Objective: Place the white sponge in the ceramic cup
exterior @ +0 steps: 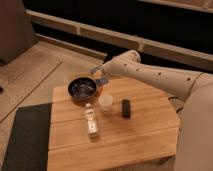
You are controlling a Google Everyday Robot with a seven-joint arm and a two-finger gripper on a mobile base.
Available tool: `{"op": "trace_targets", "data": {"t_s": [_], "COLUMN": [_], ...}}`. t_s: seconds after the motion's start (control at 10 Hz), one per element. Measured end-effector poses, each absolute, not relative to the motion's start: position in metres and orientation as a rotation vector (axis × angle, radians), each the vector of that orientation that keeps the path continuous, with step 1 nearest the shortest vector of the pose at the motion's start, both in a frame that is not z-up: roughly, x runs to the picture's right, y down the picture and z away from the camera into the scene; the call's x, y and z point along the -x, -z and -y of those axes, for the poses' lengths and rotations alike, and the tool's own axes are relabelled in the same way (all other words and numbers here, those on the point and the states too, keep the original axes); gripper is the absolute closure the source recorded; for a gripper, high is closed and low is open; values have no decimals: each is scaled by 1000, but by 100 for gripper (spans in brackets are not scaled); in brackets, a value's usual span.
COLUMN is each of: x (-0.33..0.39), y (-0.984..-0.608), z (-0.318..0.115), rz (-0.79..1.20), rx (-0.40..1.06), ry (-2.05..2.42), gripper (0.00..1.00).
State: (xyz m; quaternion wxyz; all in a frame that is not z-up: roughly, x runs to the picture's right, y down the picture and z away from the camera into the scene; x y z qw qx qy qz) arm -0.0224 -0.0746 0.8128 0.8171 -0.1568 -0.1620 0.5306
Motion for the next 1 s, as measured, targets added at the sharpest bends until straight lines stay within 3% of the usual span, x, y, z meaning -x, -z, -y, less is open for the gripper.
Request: {"op": "trace_targets", "data": {"t_s": [0.5, 1.0], "x": [13, 6], "y": [-799, -813], "z": [44, 31], "rz": [302, 271], "rx": [354, 376], "ry": [-1104, -1133], "gripper": [100, 100]}}
